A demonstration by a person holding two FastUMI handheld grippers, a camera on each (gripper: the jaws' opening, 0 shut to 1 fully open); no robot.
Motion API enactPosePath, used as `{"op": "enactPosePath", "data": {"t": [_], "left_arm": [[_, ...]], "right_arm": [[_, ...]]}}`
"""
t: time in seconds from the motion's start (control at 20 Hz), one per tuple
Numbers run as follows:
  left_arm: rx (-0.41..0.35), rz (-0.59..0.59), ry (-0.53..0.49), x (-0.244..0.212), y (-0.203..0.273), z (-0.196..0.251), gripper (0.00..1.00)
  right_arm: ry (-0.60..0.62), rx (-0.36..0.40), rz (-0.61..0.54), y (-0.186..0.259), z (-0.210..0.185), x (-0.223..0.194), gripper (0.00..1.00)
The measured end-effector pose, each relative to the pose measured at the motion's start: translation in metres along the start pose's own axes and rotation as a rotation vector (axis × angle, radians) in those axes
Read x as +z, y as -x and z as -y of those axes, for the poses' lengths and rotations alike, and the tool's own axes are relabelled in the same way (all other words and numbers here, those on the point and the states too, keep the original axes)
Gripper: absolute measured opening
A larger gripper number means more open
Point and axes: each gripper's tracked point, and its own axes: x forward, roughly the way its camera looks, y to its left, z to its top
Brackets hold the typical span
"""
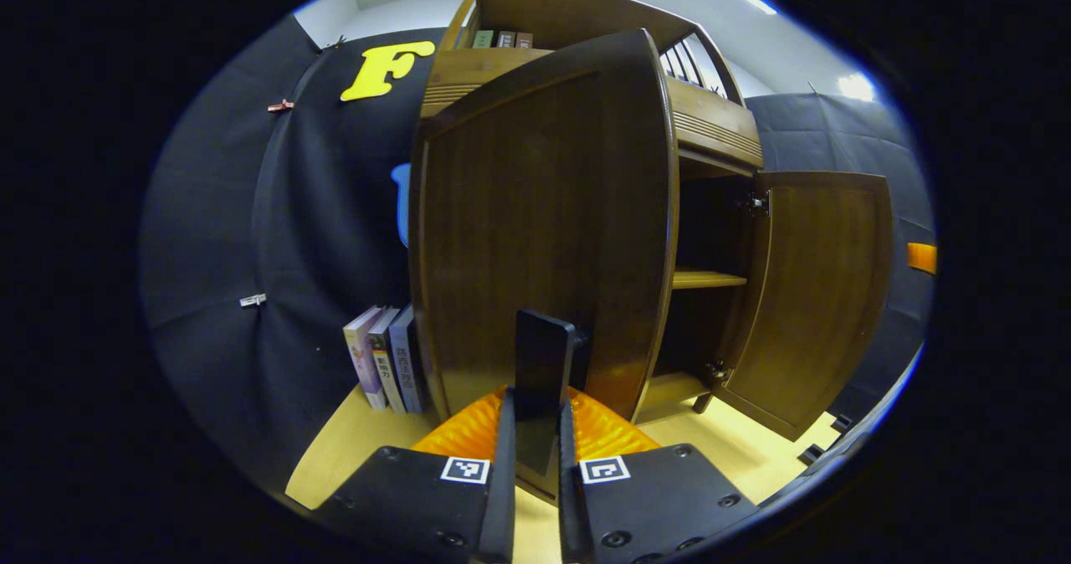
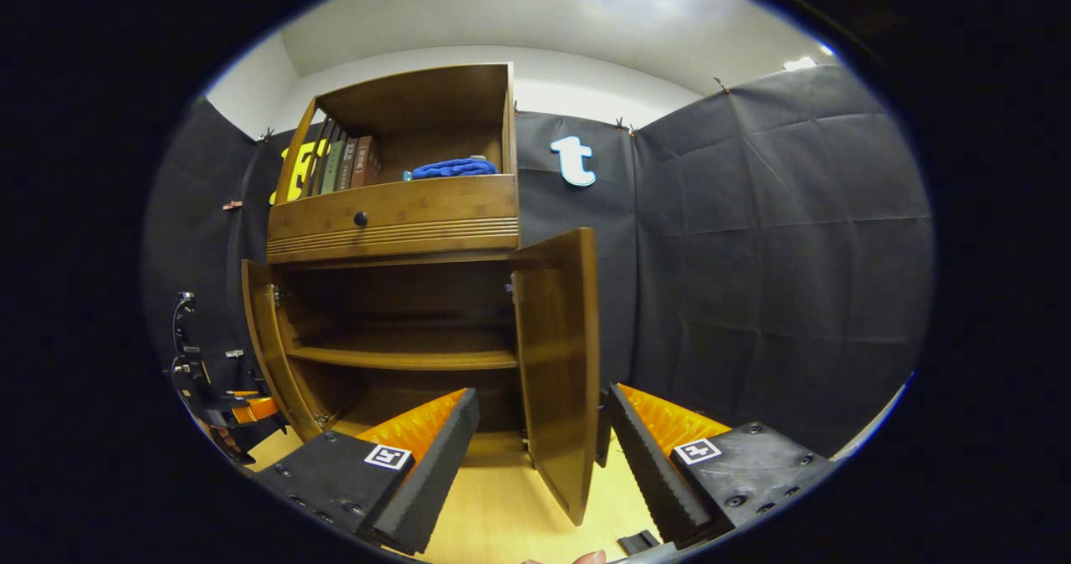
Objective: Open the right door of the double-door shoe cabinet with the right hand, and open the left door with the left hand.
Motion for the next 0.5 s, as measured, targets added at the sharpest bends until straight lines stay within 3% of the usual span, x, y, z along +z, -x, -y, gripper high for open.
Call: {"op": "enactPosePath", "data": {"t": [0.35,0.5], "left_arm": [[0.078,0.007,0.056,-0.001,0.010,-0.022,0.21],[0.099,0.009,0.092,-0.001,0.013,-0.028,0.14]], "right_arm": [[0.000,0.095,-0.013,-0.002,-0.058,-0.007,0.98],[-0.008,0.131,-0.022,-0.003,-0.079,-0.011,0.98]]}}
